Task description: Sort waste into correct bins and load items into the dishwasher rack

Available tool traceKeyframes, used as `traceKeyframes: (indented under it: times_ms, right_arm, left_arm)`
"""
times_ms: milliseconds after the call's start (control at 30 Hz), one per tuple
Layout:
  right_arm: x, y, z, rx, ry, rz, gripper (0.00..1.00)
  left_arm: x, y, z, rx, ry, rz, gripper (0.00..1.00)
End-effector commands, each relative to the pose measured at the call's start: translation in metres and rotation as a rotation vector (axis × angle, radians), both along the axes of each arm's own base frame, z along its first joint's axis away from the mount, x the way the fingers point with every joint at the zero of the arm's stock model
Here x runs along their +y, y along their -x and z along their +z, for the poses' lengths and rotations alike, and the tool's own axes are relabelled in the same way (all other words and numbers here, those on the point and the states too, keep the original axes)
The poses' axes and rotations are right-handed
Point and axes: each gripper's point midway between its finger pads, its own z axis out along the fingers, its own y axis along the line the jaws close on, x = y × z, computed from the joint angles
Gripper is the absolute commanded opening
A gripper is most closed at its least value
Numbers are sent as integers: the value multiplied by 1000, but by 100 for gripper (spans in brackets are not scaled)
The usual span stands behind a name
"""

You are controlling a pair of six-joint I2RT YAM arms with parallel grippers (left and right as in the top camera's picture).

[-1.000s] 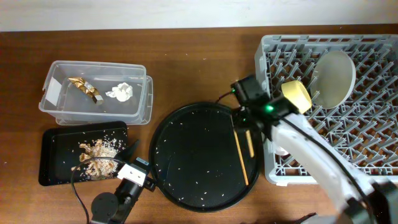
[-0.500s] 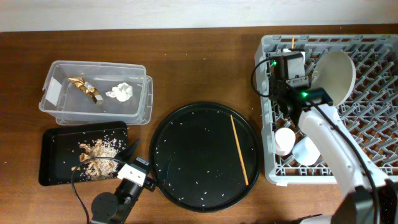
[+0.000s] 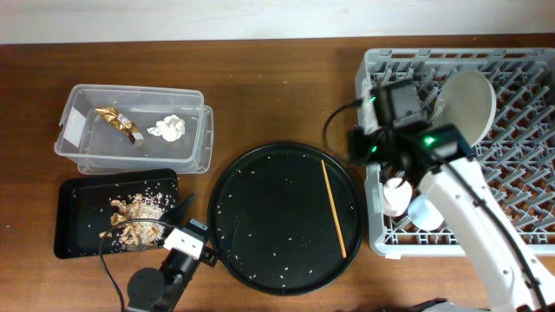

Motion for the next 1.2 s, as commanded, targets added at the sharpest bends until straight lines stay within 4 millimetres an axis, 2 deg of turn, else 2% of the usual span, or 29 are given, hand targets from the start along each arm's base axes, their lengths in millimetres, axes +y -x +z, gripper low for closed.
traceKeyframes:
  times_ms: [0, 67, 200, 233, 367, 400, 467, 500, 533, 567, 633, 700, 767, 800, 867, 900, 933, 1033, 1133, 1167]
  right_arm:
    - [36, 35, -55, 196, -36, 44, 56]
    - [30, 46, -98, 286, 43, -24, 55]
    - [24, 55, -150, 395, 97, -77, 55]
    - [24, 55, -164, 421, 111, -78, 48]
    - [29, 65, -190, 509, 111, -67, 41]
    - [35, 71, -196, 542, 99, -54, 37]
    - [34, 75, -205, 558, 128, -69, 26]
    - [31, 75, -208, 562, 145, -87, 10]
    - [31, 75, -209, 563, 145, -94, 4]
    - [31, 74, -208, 560, 144, -94, 4]
    - [35, 68, -192, 524, 125, -89, 4]
    - [41, 54, -163, 446, 91, -72, 4]
    - [52, 29, -102, 264, 23, 0, 4]
    - [51, 19, -75, 175, 11, 1, 4]
    - [28, -5, -17, -47, 51, -81, 4]
    - [4, -18, 14, -181, 107, -138, 4]
    - [-12, -26, 30, -253, 155, -160, 4]
    - [-44, -48, 42, -329, 235, -182, 4]
    - [-81, -78, 32, -343, 265, -256, 4]
    - [-87, -83, 27, -337, 268, -273, 4]
  left_arm:
    - [-2, 1, -2, -3, -15, -10, 99]
    - [-2, 1, -2, -3, -15, -10, 99]
    - [-2, 1, -2, -3, -15, -10, 99]
    - [-2, 1, -2, -3, -15, -10, 99]
    - [-2, 1, -2, -3, -15, -10, 99]
    - [-2, 1, -2, -3, -15, -10, 99]
    - [-2, 1, -2, -3, -15, -10, 100]
    - [-2, 1, -2, -3, -15, -10, 99]
    - [-2, 1, -2, -3, -15, -10, 99]
    - [-2, 1, -2, -3, -15, -10, 99]
    - [-2, 1, -2, -3, -15, -10, 99]
    - [-2, 1, -2, -3, -15, -10, 99]
    - [-2, 1, -2, -3, -15, -10, 99]
    - [-2, 1, -2, -3, -15, -10, 99]
    - [-2, 1, -2, -3, -15, -10, 99]
    - [-2, 1, -2, -3, -15, -10, 99]
    - [-2, 1, -2, -3, -15, -10, 100]
    - [-2, 1, -2, -3, -15, -10, 99]
    - [-2, 1, -2, -3, -15, -10, 99]
    - [-2, 1, -2, -3, -15, -10, 99]
